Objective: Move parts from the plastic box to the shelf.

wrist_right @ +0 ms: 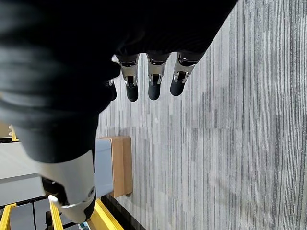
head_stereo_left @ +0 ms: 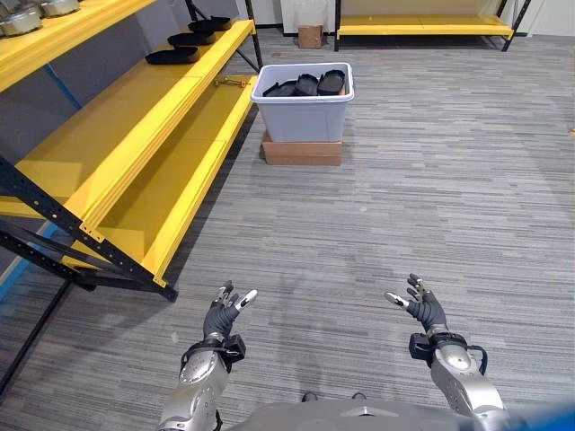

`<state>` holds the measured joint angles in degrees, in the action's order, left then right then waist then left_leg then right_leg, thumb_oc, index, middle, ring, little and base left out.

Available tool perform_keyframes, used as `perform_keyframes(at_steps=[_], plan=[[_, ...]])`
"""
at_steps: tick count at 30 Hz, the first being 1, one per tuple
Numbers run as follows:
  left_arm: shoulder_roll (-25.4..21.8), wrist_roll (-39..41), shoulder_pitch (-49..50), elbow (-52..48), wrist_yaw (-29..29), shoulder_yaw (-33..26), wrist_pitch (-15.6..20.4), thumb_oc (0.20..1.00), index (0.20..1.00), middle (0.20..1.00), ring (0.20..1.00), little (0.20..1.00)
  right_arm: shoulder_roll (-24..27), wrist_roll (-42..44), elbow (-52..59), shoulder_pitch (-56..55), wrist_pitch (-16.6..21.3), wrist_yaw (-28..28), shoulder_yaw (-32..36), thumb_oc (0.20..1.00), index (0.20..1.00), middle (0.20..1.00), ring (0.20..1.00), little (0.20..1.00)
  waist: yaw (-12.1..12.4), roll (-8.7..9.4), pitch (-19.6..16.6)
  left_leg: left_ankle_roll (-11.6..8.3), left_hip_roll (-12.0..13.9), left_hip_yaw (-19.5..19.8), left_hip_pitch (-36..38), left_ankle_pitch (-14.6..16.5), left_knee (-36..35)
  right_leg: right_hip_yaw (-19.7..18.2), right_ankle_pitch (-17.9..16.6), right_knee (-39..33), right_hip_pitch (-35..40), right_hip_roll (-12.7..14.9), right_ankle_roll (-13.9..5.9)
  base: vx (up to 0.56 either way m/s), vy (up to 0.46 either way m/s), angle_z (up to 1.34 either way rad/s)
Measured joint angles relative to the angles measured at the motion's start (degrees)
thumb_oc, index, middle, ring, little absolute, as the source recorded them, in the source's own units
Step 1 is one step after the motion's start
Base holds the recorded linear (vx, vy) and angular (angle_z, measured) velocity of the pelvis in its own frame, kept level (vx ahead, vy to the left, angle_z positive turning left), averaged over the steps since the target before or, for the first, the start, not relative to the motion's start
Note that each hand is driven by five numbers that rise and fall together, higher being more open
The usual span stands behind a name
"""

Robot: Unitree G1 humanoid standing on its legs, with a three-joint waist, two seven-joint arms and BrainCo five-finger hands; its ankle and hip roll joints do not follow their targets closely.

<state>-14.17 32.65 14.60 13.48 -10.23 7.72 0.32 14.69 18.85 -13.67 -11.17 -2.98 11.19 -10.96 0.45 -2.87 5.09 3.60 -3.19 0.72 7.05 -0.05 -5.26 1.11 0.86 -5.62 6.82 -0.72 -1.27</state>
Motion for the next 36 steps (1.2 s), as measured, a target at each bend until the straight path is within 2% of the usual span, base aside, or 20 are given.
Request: perform_keyframes(at_steps=[36], plan=[[0.0, -0.2, 0.4, 0.0, 0.4, 0.0, 0.0, 1.0, 1.0, 1.0, 1.0, 1.0, 0.0, 0.0, 0.0, 0.0, 0.0, -0.9, -0.1, 1.0, 1.0, 1.0, 1.0, 1.0, 0.0, 0.26, 0.2, 0.0, 0.0, 0.2, 0.2, 0.0, 0.0, 0.2, -0.2, 0.0, 0.7, 0.0, 0.23, 0.0, 0.0, 0.0]])
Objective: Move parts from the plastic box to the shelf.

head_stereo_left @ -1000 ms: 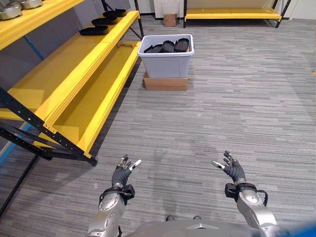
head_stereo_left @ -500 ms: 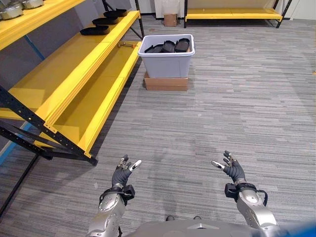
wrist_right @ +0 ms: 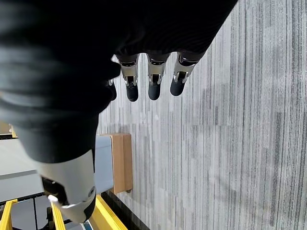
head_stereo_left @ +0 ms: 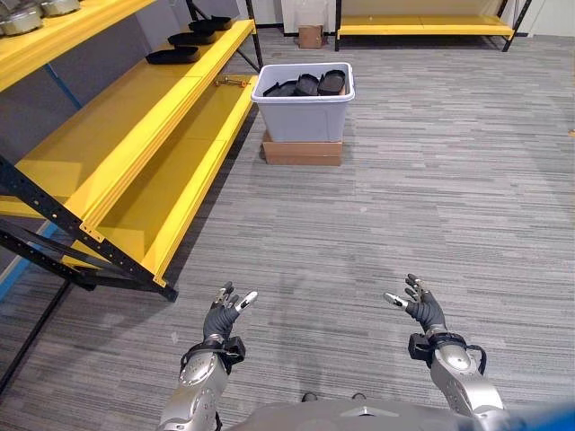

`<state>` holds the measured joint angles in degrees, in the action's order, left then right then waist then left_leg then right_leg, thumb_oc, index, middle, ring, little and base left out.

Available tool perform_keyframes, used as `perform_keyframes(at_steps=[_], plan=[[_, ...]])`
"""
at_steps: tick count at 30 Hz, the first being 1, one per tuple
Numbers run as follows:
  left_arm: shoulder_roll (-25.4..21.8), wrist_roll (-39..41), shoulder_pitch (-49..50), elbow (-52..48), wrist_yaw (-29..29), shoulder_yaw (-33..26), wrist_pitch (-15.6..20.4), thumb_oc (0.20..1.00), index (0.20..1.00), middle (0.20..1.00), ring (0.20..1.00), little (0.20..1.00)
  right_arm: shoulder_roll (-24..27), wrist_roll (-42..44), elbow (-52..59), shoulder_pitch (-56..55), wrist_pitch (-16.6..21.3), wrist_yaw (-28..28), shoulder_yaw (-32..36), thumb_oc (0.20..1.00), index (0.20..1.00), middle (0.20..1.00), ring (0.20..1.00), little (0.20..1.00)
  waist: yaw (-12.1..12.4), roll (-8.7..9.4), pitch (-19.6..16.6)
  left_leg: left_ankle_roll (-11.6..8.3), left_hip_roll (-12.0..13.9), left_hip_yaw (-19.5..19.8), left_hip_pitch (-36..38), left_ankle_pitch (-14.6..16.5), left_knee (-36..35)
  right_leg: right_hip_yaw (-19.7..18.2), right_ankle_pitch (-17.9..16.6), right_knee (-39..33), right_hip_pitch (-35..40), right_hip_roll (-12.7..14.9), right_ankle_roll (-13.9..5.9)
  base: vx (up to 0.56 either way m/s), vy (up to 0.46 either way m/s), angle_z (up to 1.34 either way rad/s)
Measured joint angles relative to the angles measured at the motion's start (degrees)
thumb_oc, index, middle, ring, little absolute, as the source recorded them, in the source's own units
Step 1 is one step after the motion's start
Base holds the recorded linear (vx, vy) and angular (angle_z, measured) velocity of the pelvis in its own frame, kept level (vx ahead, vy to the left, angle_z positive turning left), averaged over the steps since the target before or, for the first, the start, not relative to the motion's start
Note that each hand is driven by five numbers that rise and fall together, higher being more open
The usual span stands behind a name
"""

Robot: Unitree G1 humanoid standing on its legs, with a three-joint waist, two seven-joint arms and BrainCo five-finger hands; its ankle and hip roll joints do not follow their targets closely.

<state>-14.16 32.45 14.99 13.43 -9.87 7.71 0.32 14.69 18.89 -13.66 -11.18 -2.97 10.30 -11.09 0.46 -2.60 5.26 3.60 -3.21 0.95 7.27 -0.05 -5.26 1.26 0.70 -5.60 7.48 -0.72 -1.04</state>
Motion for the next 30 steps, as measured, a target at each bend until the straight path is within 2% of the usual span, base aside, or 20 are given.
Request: perform_keyframes(at_steps=[5, 9, 12, 14, 15, 16, 17, 19, 20, 21, 22, 23, 24, 25, 26, 27, 28, 29, 30], plan=[[0.0, -0.1, 0.0, 0.0, 0.1, 0.0, 0.0, 1.0, 1.0, 1.0, 1.0, 1.0, 0.0, 0.0, 0.0, 0.0, 0.0, -0.1, 0.0, 1.0, 1.0, 1.0, 1.0, 1.0, 0.1, 0.33, 0.3, 0.0, -0.1, 0.2, -0.1, 0.0, 0.0, 0.1, 0.0, 0.0, -0.4, 0.0, 0.0, -0.02, 0.054, 0.01], [-0.3, -0.6, -0.6, 0.0, 0.1, -0.2, 0.0, 1.0, 1.0, 1.0, 1.0, 1.0, 0.5, 0.0, 0.0, 0.4, 0.0, -0.6, 0.1, 1.0, 1.0, 1.0, 1.0, 1.0, 0.3, -0.19, 1.5, 0.09, -0.5, 0.3, -0.5, 0.0, 0.0, -0.2, -0.2, 0.6, -1.2, 0.4, -0.2, -0.1, 0.149, -0.06], [-0.2, -0.6, -1.1, 0.0, 0.0, -0.7, 0.1, 1.0, 1.0, 1.0, 1.0, 1.0, 1.7, 0.1, 0.0, 1.4, 0.0, -1.0, 0.1, 1.0, 1.0, 1.0, 1.0, 1.0, 0.5, -1.0, 2.0, 0.47, -0.6, -0.2, -2.5, -0.2, 0.5, -0.5, 0.6, 3.7, -4.2, 0.6, -0.44, -0.07, 0.125, -0.09], [-0.3, -0.5, -2.3, 0.0, 0.0, -1.0, 0.1, 1.0, 1.0, 1.0, 1.0, 1.0, 2.1, 0.1, 0.0, 1.9, 0.0, -1.0, 0.4, 1.0, 1.0, 1.0, 1.0, 1.0, 0.5, -0.85, 3.1, 0.9, -1.1, -0.1, -2.9, -0.4, 0.8, -0.5, 1.3, 6.1, -5.5, 1.0, -0.9, -0.08, 0.176, 0.05], [-0.3, -0.6, -2.9, 0.2, 0.0, -1.0, 0.1, 1.0, 1.0, 1.0, 1.0, 1.0, 2.1, 0.2, 0.1, 2.2, 0.0, -1.1, 0.5, 1.0, 1.0, 1.0, 1.0, 1.0, 0.4, -0.86, 3.4, 1.21, -1.2, 0.3, -3.4, -0.3, 1.3, -0.5, 2.1, 8.7, -6.9, 1.1, -0.93, -0.08, 0.188, 0.15], [-0.3, -0.6, -4.2, 0.4, 0.0, -1.0, 0.1, 1.0, 1.0, 1.0, 1.0, 1.0, 2.0, 0.4, 0.7, 2.1, 0.0, -1.1, 0.9, 1.0, 1.0, 1.0, 1.0, 1.0, -0.3, -1.15, 4.5, 1.78, -1.4, 1.2, -3.8, -0.4, 1.8, -0.7, 3.4, 16.3, -10.7, 1.2, -2.3, -0.03, 0.235, 0.32], [-0.5, -0.6, -5.0, 0.6, 0.1, -1.0, 0.1, 1.0, 1.0, 1.0, 1.0, 1.0, 1.8, 0.9, 1.5, 2.5, 0.1, -1.1, 1.6, 1.0, 1.0, 1.0, 1.0, 1.0, -0.7, -1.83, 6.3, 2.17, -1.3, 2.0, -4.4, -0.5, 3.1, -0.8, 3.9, 27.4, -16.1, 1.3, -2.95, 0.07, 0.202, 0.47], [-1.9, -0.8, -6.1, 0.7, 0.2, -0.8, 0.1, 1.0, 1.0, 1.0, 1.0, 1.0, 1.1, 1.5, 2.1, 2.1, 0.2, -1.2, 1.6, 1.0, 1.0, 1.0, 1.0, 1.0, -1.3, -0.65, 8.0, 3.64, -2.7, 2.6, -4.3, 1.2, 4.9, -1.5, 3.6, 42.8, -23.8, 2.8, -3.86, 0.19, 0.113, 0.34], [-2.4, -1.2, -6.1, 0.8, 0.2, -0.8, 0.1, 1.0, 1.0, 1.0, 1.0, 1.0, 1.0, 1.9, 2.1, 1.3, 0.2, -1.3, 1.4, 1.0, 1.0, 1.0, 1.0, 1.0, -1.1, -0.49, 8.1, 4.0, -3.3, 2.4, -4.2, 1.5, 4.8, -1.0, 4.0, 44.2, -25.4, 3.6, -3.28, 0.16, 0.014, -0.02], [-3.3, -2.2, -4.8, 0.8, 0.2, -1.2, 0.0, 1.0, 1.0, 1.0, 1.0, 1.0, 1.2, 2.5, 2.2, 0.6, 0.2, -1.6, 1.7, 1.0, 1.0, 1.0, 1.0, 1.0, -1.2, -0.26, 7.8, 4.18, -3.7, 2.6, -4.3, 1.7, 3.9, -0.5, 5.3, 34.7, -27.1, 2.6, -3.93, 0.41, -0.044, -0.07], [-3.5, -2.2, -4.7, 0.9, 0.2, -1.2, 0.0, 1.0, 1.0, 1.0, 1.0, 1.0, 1.2, 2.6, 2.2, 0.4, 0.2, -1.5, 2.0, 1.0, 1.0, 1.0, 1.0, 1.0, -1.3, -0.29, 8.0, 4.17, -3.7, 2.7, -4.2, 1.7, 3.7, -0.5, 5.2, 29.8, -27.5, 2.0, -3.93, 0.46, -0.071, -0.02], [-2.6, -2.6, -4.9, 1.3, 0.4, -1.2, 0.1, 1.0, 1.0, 1.0, 1.0, 1.0, 1.4, 2.7, 2.7, -1.3, 0.2, -1.5, 2.3, 1.0, 1.0, 1.0, 1.0, 1.0, -1.8, 0.09, 7.8, 3.12, -3.9, 3.3, -4.3, 1.8, 3.5, -0.1, 4.5, 26.3, -28.4, 0.6, -4.15, 0.47, -0.07, 0.17], [-1.9, -2.8, -5.3, 2.7, 0.6, -2.3, 0.1, 1.0, 1.0, 1.0, 1.0, 1.0, 1.4, 2.8, 4.0, -2.0, 0.2, -2.0, 2.4, 1.0, 1.0, 1.0, 1.0, 1.0, -2.2, 0.13, 7.4, 0.86, -3.7, 4.8, -3.7, 3.2, 2.2, 0.1, 3.8, 21.9, -28.9, -0.7, -4.58, 0.25, -0.044, 0.38], [-1.6, -2.8, -5.2, 2.7, 0.8, -2.5, 0.0, 1.0, 1.0, 1.0, 1.0, 1.0, 0.7, 2.9, 5.0, -3.4, 0.2, -2.2, 3.3, 1.0, 1.0, 1.0, 1.0, 1.0, -3.4, 0.4, 7.0, 0.4, -3.4, 5.9, -3.4, 3.8, 1.3, 0.4, 3.2, 14.1, -27.5, -1.6, -6.23, 0.26, -0.045, 0.61], [-2.0, -2.8, -4.7, 1.7, 1.1, -1.9, 0.2, 1.0, 1.0, 1.0, 1.0, 1.0, -0.5, 2.9, 5.6, -4.7, 0.5, -2.1, 4.8, 1.0, 1.0, 1.0, 1.0, 1.0, -4.5, 1.43, 6.7, 1.36, -3.3, 5.8, -3.0, 3.2, 0.8, 1.3, 2.2, 7.3, -26.6, -2.1, -6.45, 0.49, -0.135, 0.51], [-2.0, -3.9, -4.3, 1.9, 1.4, -1.7, 0.2, 1.0, 1.0, 1.0, 1.0, 1.0, -0.7, 2.9, 3.8, -4.3, 0.6, -2.2, 4.9, 1.0, 1.0, 1.0, 1.0, 1.0, -4.2, 3.53, 6.0, 2.45, -4.1, 3.9, -1.7, 3.2, 2.1, 1.7, 0.2, 7.6, -27.2, -2.1, -4.32, 0.5, -0.177, 0.2], [-1.9, -3.9, -2.6, 1.9, 1.4, -1.3, 0.1, 1.0, 1.0, 1.0, 1.0, 1.0, -0.5, 2.9, 3.7, -4.3, 0.6, -2.3, 5.0, 1.0, 1.0, 1.0, 1.0, 1.0, -4.0, 4.01, 4.5, 3.09, -4.0, 3.2, -1.4, 4.6, 3.0, 2.6, -0.5, 9.5, -26.9, -2.0, -2.99, 0.44, -0.185, -0.05], [-1.6, -3.9, -1.4, 1.9, 1.5, -0.4, 0.1, 1.0, 1.0, 1.0, 1.0, 1.0, 0.0, 3.0, 3.7, -4.4, 0.8, -2.3, 5.3, 1.0, 1.0, 1.0, 1.0, 1.0, -4.2, 3.41, 3.3, 3.41, -3.4, 3.5, -1.2, 6.6, 4.3, 3.0, -1.0, 12.9, -27.7, -2.0, -1.95, 0.46, -0.19, 0.14], [-0.9, -3.9, -1.1, 1.8, 2.4, 2.0, 0.1, 1.0, 1.0, 1.0, 1.0, 1.0, 1.4, 3.6, 3.6, -4.3, 1.0, -2.4, 6.2, 1.0, 1.0, 1.0, 1.0, 1.0, -4.8, 1.57, 0.9, 1.6, -1.1, 5.1, -0.3, 9.5, 5.6, 3.0, -1.4, 15.0, -26.6, -2.3, -2.08, 0.56, -0.186, 0.28]])
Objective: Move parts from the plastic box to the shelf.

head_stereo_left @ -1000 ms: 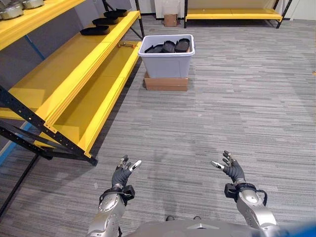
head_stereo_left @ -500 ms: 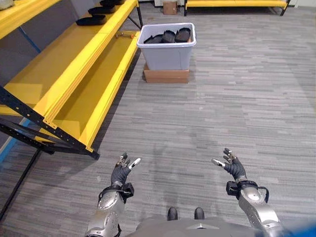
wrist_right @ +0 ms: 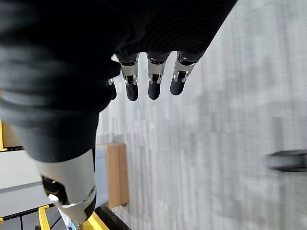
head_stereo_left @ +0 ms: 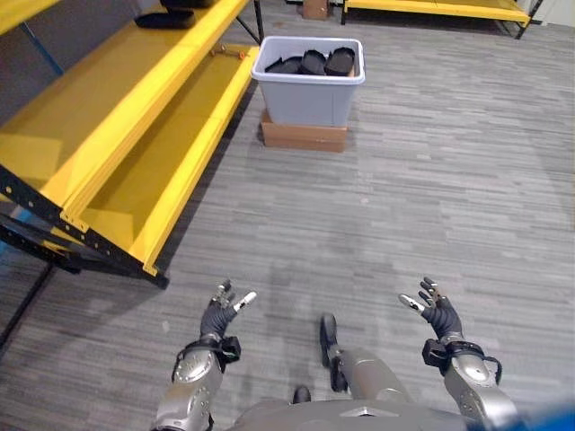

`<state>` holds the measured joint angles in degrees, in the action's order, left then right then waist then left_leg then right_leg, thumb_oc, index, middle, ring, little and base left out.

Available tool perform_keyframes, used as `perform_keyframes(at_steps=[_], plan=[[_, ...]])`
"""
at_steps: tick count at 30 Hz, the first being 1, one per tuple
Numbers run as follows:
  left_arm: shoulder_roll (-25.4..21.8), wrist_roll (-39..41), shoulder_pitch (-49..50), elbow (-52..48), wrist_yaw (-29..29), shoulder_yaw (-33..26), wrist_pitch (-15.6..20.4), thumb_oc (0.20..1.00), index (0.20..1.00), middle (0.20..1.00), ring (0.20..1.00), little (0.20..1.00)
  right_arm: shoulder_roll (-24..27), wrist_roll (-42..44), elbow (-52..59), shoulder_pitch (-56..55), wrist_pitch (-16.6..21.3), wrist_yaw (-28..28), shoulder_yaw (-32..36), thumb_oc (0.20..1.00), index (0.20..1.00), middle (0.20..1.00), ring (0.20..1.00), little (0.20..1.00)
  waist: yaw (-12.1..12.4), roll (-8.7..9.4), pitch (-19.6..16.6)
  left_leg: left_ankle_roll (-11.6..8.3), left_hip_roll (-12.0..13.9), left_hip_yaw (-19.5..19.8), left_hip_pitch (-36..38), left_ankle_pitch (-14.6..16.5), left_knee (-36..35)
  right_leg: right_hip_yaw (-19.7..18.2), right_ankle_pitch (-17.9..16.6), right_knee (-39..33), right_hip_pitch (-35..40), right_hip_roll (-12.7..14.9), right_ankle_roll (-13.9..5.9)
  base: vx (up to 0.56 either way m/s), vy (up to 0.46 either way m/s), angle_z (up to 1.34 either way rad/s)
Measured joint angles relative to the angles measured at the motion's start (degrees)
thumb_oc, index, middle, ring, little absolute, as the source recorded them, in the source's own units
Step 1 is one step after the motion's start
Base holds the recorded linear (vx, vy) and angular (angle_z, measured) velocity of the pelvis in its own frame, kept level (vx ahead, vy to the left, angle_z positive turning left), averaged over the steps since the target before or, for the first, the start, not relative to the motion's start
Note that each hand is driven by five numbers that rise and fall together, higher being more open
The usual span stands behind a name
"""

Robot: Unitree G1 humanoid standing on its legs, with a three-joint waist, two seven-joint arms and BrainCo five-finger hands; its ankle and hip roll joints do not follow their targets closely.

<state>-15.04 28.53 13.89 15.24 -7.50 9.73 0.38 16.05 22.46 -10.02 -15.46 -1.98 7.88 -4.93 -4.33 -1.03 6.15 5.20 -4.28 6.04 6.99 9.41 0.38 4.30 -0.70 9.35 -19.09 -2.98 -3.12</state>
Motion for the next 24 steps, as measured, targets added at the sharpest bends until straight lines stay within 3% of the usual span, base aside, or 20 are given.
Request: perform_keyframes(at_steps=[1, 2, 3, 4, 6, 7, 9, 10, 11, 12, 13, 14, 15, 16, 17, 18, 20, 22, 23, 24], plan=[[-0.1, 0.0, 0.3, 0.2, 0.1, 0.3, 0.0, 1.0, 1.0, 1.0, 1.0, 1.0, 0.3, 1.0, -0.2, 0.1, 0.3, -0.2, 0.0, 1.0, 1.0, 1.0, 1.0, 1.0, -0.6, -2.21, -2.2, -1.81, 2.7, 1.2, 1.5, 2.5, 0.2, 1.8, -2.2, -0.9, 1.9, -1.1, 2.69, 0.56, -0.165, 0.36], [-0.1, 0.0, 0.5, 0.2, 0.1, 0.3, 0.0, 1.0, 1.0, 1.0, 1.0, 1.0, 0.7, 1.1, -0.2, 0.6, 0.3, -0.2, -0.1, 1.0, 1.0, 1.0, 1.0, 1.0, -1.0, -2.84, -2.3, -2.41, 3.4, 2.5, 1.9, 2.8, 1.4, 2.9, -1.3, 0.4, 2.7, -1.6, 6.23, 0.38, -0.104, 0.18], [0.0, 0.0, -0.4, 0.1, 0.1, 0.2, 0.0, 1.0, 1.0, 1.0, 1.0, 1.0, 1.4, 1.1, -0.3, 1.2, 0.3, -0.2, -0.1, 1.0, 1.0, 1.0, 1.0, 1.0, -1.1, -3.18, -2.1, -3.05, 3.6, 4.1, 1.9, 2.7, 3.9, 3.2, -0.5, 2.4, 3.0, -2.0, 7.36, 0.26, -0.082, 0.1], [0.0, 0.1, -1.0, 0.1, 0.1, 0.2, 0.0, 1.0, 1.0, 1.0, 1.0, 1.0, 2.1, 1.2, -1.1, 2.0, 0.4, -0.3, -0.2, 1.0, 1.0, 1.0, 1.0, 1.0, -1.2, -3.21, -2.0, -4.35, 3.7, 5.2, 1.0, 2.3, 8.3, 3.1, -0.2, 2.9, 4.2, -2.1, 6.92, 0.3, -0.102, 0.11], [-0.1, 0.1, -1.8, -0.6, 0.2, -0.1, 0.3, 1.0, 1.0, 1.0, 1.0, 1.0, 3.8, 1.5, -1.1, 1.6, 0.6, -0.4, 0.0, 1.0, 1.0, 1.0, 1.0, 1.0, -1.4, -3.05, -2.0, -7.39, 3.5, 7.5, -1.1, 1.8, 19.0, 2.6, 1.6, 1.3, 8.6, -3.1, 4.18, 0.25, -0.078, 0.1], [-0.2, 0.2, -1.6, -1.1, 0.2, -0.5, 0.5, 1.0, 1.0, 1.0, 1.0, 1.0, 4.2, 1.5, -1.1, 1.6, 0.7, -0.4, 0.0, 1.0, 1.0, 1.0, 1.0, 1.0, -1.2, -2.77, -1.9, -8.4, 3.1, 7.1, -2.7, 1.5, 24.6, 2.1, 2.9, -0.2, 10.8, -3.7, 3.87, 0.23, -0.138, 0.02], [-0.3, 0.2, -1.8, -1.8, 0.3, -0.8, 0.7, 1.0, 1.0, 1.0, 1.0, 1.0, 4.5, 1.6, -1.2, 1.4, 1.1, -0.4, 0.6, 1.0, 1.0, 1.0, 1.0, 1.0, -1.0, -1.67, -1.5, -10.78, 1.9, 7.0, -9.9, 0.5, 39.8, 1.5, 4.4, -2.5, 13.4, -4.6, 6.38, 0.27, -0.203, 0.09], [-1.4, 0.2, -2.5, -2.9, 1.1, -0.7, 0.8, 1.0, 1.0, 1.0, 1.0, 1.0, 4.2, 1.7, -0.7, 1.2, 1.1, -0.5, 0.8, 1.0, 1.0, 1.0, 1.0, 1.0, -1.1, 0.26, -0.4, -10.54, -0.4, 6.2, -20.5, -2.4, 58.1, -0.4, 5.6, -2.5, 13.6, -4.6, 11.4, 0.2, -0.115, -0.1], [-1.3, 0.2, -2.3, -2.6, 1.0, -1.4, 0.7, 1.0, 1.0, 1.0, 1.0, 1.0, 3.7, 1.7, -1.1, 1.3, 0.8, -0.6, 0.8, 1.0, 1.0, 1.0, 1.0, 1.0, 1.2, 2.06, 1.0, -9.62, -0.7, 4.3, -24.3, -1.7, 60.6, -1.9, 5.7, -2.9, 14.9, -4.1, 10.9, 0.21, -0.053, -0.09], [-1.6, 0.2, -1.5, -3.0, 1.1, -1.9, 0.6, 1.0, 1.0, 1.0, 1.0, 1.0, 2.9, 2.0, -0.8, 1.4, 0.7, -0.6, 1.2, 1.0, 1.0, 1.0, 1.0, 1.0, 1.7, 3.7, 1.9, -8.59, -1.0, 2.1, -27.0, -1.0, 58.4, -2.5, 5.6, -4.3, 16.3, -3.6, 10.6, 0.26, 0.043, -0.51], [-1.5, 0.2, 0.2, -2.7, 1.1, -2.5, 0.0, 1.0, 1.0, 1.0, 1.0, 1.0, 1.4, 2.2, -1.1, 1.7, 0.7, -0.3, 1.8, 1.0, 1.0, 1.0, 1.0, 1.0, 2.3, 6.56, 3.9, -6.78, -1.7, -0.7, -30.4, -0.9, 48.5, -3.3, 4.4, -6.4, 20.2, -2.6, 8.69, 0.26, 0.04, -0.28], [-1.5, 0.2, 1.4, -2.4, 1.1, -2.5, -0.2, 1.0, 1.0, 1.0, 1.0, 1.0, 0.5, 2.3, -0.9, 1.6, 0.9, -0.1, 2.2, 1.0, 1.0, 1.0, 1.0, 1.0, 2.6, 6.8, 4.1, -5.65, -1.4, -2.7, -31.6, -1.4, 41.5, -3.6, 8.1, -6.8, 21.6, -2.3, 0.75, 0.39, 0.134, -0.57], [0.2, 0.2, 2.3, -1.9, 1.1, -3.0, -0.1, 1.0, 1.0, 1.0, 1.0, 1.0, 1.0, 2.7, -0.3, 1.5, 1.2, 0.0, 2.5, 1.0, 1.0, 1.0, 1.0, 1.0, 3.7, 4.85, 4.4, -4.44, 1.6, -5.4, -30.2, -2.7, 29.0, -0.8, 11.2, -5.2, 21.5, -2.4, 2.57, 0.2, 0.085, -0.7], [1.1, 0.2, 3.0, -1.7, 1.0, -2.5, -0.2, 1.0, 1.0, 1.0, 1.0, 1.0, 2.3, 2.8, 0.5, 1.8, 1.7, 0.1, 2.4, 1.0, 1.0, 1.0, 1.0, 1.0, 4.2, 3.41, 4.2, -5.66, 4.5, -5.6, -30.9, -4.9, 21.1, -0.5, 8.8, -7.5, 24.2, -3.7, 6.88, 0.42, 0.203, -0.58], [0.7, 0.2, 2.6, -1.1, 1.3, -1.3, -0.5, 1.0, 1.0, 1.0, 1.0, 1.0, 2.3, 2.8, -0.5, 1.9, 1.7, 0.5, 2.9, 1.0, 1.0, 1.0, 1.0, 1.0, 3.5, 1.09, 4.2, -5.89, 6.1, -5.8, -30.5, -6.4, 12.3, 0.5, 8.4, -10.1, 26.7, -5.1, 7.68, 0.33, 0.181, -0.25], [0.5, 0.1, 1.6, 0.2, 1.3, -1.4, -0.5, 1.0, 1.0, 1.0, 1.0, 1.0, 1.9, 2.7, -0.9, 1.0, 1.5, 1.1, 2.5, 1.0, 1.0, 1.0, 1.0, 1.0, 3.5, 1.05, 3.8, -5.8, 5.8, -5.6, -29.6, -6.9, 3.2, 0.3, 9.1, -10.9, 28.9, -4.8, 7.86, 0.42, 0.259, 0.11], [0.9, 0.0, 0.2, 1.1, 1.1, -2.1, -0.3, 1.0, 1.0, 1.0, 1.0, 1.0, 2.0, 2.7, -2.6, 0.8, 1.6, 1.5, 2.1, 1.0, 1.0, 1.0, 1.0, 1.0, 3.8, 0.37, 3.4, -6.48, 5.2, -5.5, -29.7, -7.8, -4.4, -0.9, 11.0, -11.4, 30.2, -4.7, 4.28, 0.19, 0.155, -0.03], [1.0, 0.0, -0.4, 0.9, 0.9, -2.4, -0.2, 1.0, 1.0, 1.0, 1.0, 1.0, 2.0, 2.7, -3.3, 0.6, 1.2, 1.7, 2.0, 1.0, 1.0, 1.0, 1.0, 1.0, 3.6, 0.84, 3.8, -4.89, 3.2, -7.5, -30.0, -10.3, -0.7, -0.7, 11.1, -11.4, 32.1, -3.8, 4.25, 0.21, 0.212, -0.04], [1.4, 0.0, 0.1, 0.4, 1.0, -2.3, -0.2, 1.0, 1.0, 1.0, 1.0, 1.0, 1.8, 2.5, -2.5, -0.3, 1.1, 1.5, 2.1, 1.0, 1.0, 1.0, 1.0, 1.0, 3.9, 0.58, 3.5, -2.39, 2.0, -9.0, -28.5, -12.1, 2.2, -1.9, 11.0, -9.7, 32.9, -3.7, 4.23, 0.33, 0.312, -0.27], [1.4, 0.1, 1.7, -0.4, 1.0, -1.6, -0.1, 1.0, 1.0, 1.0, 1.0, 1.0, 1.7, 2.2, -1.8, -1.0, 1.2, 1.2, 1.7, 1.0, 1.0, 1.0, 1.0, 1.0, 3.9, -1.05, 2.3, 1.59, 0.9, -10.1, -22.7, -12.6, 1.5, -4.3, 11.3, -6.4, 34.3, -5.2, 3.71, 0.32, 0.322, -0.42]])
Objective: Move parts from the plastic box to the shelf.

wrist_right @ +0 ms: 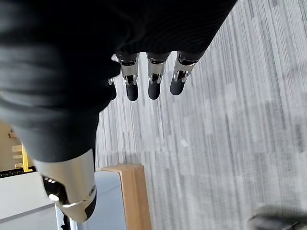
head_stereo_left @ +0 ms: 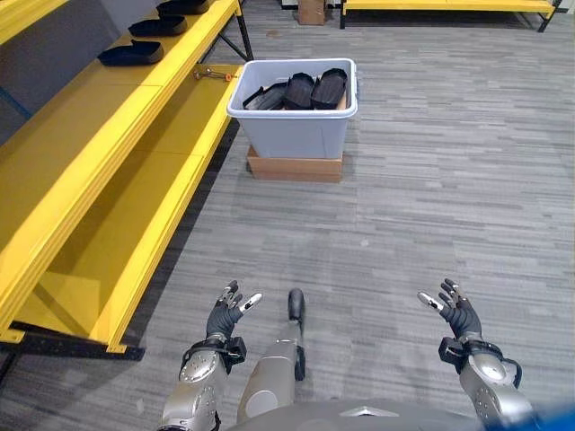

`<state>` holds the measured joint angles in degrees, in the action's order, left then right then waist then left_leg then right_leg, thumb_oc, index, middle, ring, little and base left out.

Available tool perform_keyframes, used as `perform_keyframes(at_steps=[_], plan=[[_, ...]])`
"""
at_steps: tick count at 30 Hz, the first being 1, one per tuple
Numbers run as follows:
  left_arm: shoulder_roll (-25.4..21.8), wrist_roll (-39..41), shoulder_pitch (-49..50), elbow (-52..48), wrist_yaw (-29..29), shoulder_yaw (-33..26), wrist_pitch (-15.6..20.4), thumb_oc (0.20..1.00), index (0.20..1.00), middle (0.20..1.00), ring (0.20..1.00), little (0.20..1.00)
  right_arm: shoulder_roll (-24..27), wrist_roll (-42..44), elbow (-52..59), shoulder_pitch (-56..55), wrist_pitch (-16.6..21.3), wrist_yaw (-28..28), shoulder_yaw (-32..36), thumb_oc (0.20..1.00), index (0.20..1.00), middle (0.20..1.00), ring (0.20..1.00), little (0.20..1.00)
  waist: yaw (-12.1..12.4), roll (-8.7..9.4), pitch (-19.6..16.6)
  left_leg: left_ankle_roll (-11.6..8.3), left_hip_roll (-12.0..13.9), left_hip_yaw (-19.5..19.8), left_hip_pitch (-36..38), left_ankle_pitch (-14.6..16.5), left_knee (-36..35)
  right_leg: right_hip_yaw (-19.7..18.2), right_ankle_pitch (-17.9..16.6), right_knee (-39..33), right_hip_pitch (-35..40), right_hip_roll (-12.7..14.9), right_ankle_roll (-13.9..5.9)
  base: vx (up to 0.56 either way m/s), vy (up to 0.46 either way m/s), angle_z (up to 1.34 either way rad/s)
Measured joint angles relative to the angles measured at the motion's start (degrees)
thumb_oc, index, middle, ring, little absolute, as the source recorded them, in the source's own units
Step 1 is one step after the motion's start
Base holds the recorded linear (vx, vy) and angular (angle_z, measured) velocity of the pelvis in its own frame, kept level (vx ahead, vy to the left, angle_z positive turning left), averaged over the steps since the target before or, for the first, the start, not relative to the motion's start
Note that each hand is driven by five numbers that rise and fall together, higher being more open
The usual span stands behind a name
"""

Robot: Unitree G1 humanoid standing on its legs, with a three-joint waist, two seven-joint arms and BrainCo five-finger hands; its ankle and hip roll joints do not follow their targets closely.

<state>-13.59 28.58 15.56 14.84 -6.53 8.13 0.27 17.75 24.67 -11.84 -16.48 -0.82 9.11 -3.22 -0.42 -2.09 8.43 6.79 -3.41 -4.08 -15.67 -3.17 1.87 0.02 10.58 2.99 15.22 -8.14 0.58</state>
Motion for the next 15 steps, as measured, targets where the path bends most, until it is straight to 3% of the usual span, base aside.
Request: perform_keyframes(at_steps=[1, 2, 4, 5, 6, 7, 8, 11, 13, 14, 15], plan=[[-0.9, 0.0, -0.4, 0.0, -0.1, 0.1, 0.0, 1.0, 1.0, 1.0, 1.0, 1.0, -1.0, -0.4, -0.2, 0.0, -0.1, 0.0, -0.6, 1.0, 1.0, 1.0, 1.0, 1.0, 0.0, -0.16, -0.4, 5.78, 0.1, 2.1, 4.1, -5.9, -4.0, -0.7, 1.7, 5.1, -0.3, -0.2, -3.19, 0.29, 0.309, -0.65], [-1.3, 0.0, -0.9, -0.1, -0.2, 0.3, 0.0, 1.0, 1.0, 1.0, 1.0, 1.0, -1.9, -0.7, -0.1, 0.5, -0.1, -0.2, -1.1, 1.0, 1.0, 1.0, 1.0, 1.0, 0.3, 0.52, -0.9, 7.12, -0.1, 3.2, 6.1, -7.7, -5.8, -0.7, 5.9, 9.8, -2.9, 1.4, -3.64, 0.25, 0.308, -0.68], [-1.0, 0.1, -1.8, -0.3, -0.1, 0.5, 0.0, 1.0, 1.0, 1.0, 1.0, 1.0, -1.9, -0.8, 1.4, 0.6, 0.1, -0.5, -1.3, 1.0, 1.0, 1.0, 1.0, 1.0, -0.5, 0.3, -1.4, 5.84, -0.6, 3.0, 7.6, -7.5, -6.7, -0.7, 6.8, 7.6, -4.4, 6.5, -4.49, 0.17, 0.228, -0.36], [-1.2, 0.1, -3.5, -0.2, -0.2, 0.6, 0.1, 1.0, 1.0, 1.0, 1.0, 1.0, -2.0, -0.8, 1.8, 0.9, 0.1, -0.4, -1.3, 1.0, 1.0, 1.0, 1.0, 1.0, -1.1, 0.82, -1.3, 4.96, -1.5, 2.6, 7.4, -6.9, -5.8, -0.6, 6.0, 5.3, -5.7, 10.2, -5.8, 0.17, 0.237, 0.29], [-1.3, 0.2, -7.3, -0.1, -0.7, 0.5, 0.4, 1.0, 1.0, 1.0, 1.0, 1.0, -2.6, -0.8, 1.7, 1.0, -0.3, -0.4, -1.8, 1.0, 1.0, 1.0, 1.0, 1.0, -1.4, 2.33, -1.5, 2.45, -3.5, 3.1, 7.1, -5.3, -4.4, -1.1, 4.1, 1.6, -8.0, 16.0, -8.14, 0.22, 0.307, 0.34], [-1.7, 0.2, -8.3, -0.2, -1.0, 0.5, 0.5, 1.0, 1.0, 1.0, 1.0, 1.0, -3.3, -0.8, 1.7, 1.6, -0.5, -0.4, -2.2, 1.0, 1.0, 1.0, 1.0, 1.0, -0.9, 2.99, -1.3, 2.32, -4.0, 3.1, 7.1, -4.3, -3.6, -1.2, 1.8, 0.9, -9.0, 17.5, -8.44, 0.21, 0.309, 0.3], [-2.3, 0.2, -8.8, -0.1, -1.1, 0.5, 0.5, 1.0, 1.0, 1.0, 1.0, 1.0, -4.0, -0.7, 1.7, 1.6, -0.5, -0.4, -2.4, 1.0, 1.0, 1.0, 1.0, 1.0, -0.5, 3.54, -1.1, 1.98, -4.4, 3.0, 7.1, -3.1, -2.7, -1.3, -0.1, 2.1, -10.2, 18.3, -8.4, 0.09, 0.149, 0.15], [-3.4, 0.2, -7.7, -0.1, -1.5, 0.7, 0.2, 1.0, 1.0, 1.0, 1.0, 1.0, -4.4, -0.7, 1.7, 2.6, -0.6, -0.6, -2.4, 1.0, 1.0, 1.0, 1.0, 1.0, 0.3, 2.2, -1.5, 0.7, -3.1, 4.2, 9.3, -1.0, -1.6, -1.5, 0.9, 16.5, -14.5, 17.0, -8.67, 0.06, 0.226, 0.09], [-4.9, 0.2, -6.8, -0.1, -2.0, 1.1, 0.1, 1.0, 1.0, 1.0, 1.0, 1.0, -4.2, -0.6, 1.9, 2.7, -0.2, -0.5, -2.2, 1.0, 1.0, 1.0, 1.0, 1.0, -0.6, 1.54, -0.4, 1.48, -3.3, 5.8, 10.8, 0.1, -0.8, -2.6, -2.3, 35.1, -22.2, 16.3, -6.97, 0.1, 0.208, 0.4], [-5.3, 0.2, -5.9, -0.3, -2.3, 1.0, 0.1, 1.0, 1.0, 1.0, 1.0, 1.0, -4.2, -0.6, 1.8, 1.7, -0.2, -0.5, -2.1, 1.0, 1.0, 1.0, 1.0, 1.0, -0.9, 1.27, -0.7, 1.85, -3.4, 6.2, 11.6, 1.0, -1.1, -2.6, -2.6, 39.6, -25.5, 16.5, -6.78, 0.23, 0.285, 0.17], [-5.7, 0.1, -4.8, -0.7, -2.6, 0.6, 0.2, 1.0, 1.0, 1.0, 1.0, 1.0, -4.2, -0.6, 1.7, 0.7, -0.2, -0.5, -2.3, 1.0, 1.0, 1.0, 1.0, 1.0, -0.1, 1.28, -0.1, 4.39, -4.0, 6.1, 11.9, 3.4, -0.1, -2.2, -2.4, 41.4, -29.3, 16.8, -6.5, 0.29, 0.229, -0.2]])
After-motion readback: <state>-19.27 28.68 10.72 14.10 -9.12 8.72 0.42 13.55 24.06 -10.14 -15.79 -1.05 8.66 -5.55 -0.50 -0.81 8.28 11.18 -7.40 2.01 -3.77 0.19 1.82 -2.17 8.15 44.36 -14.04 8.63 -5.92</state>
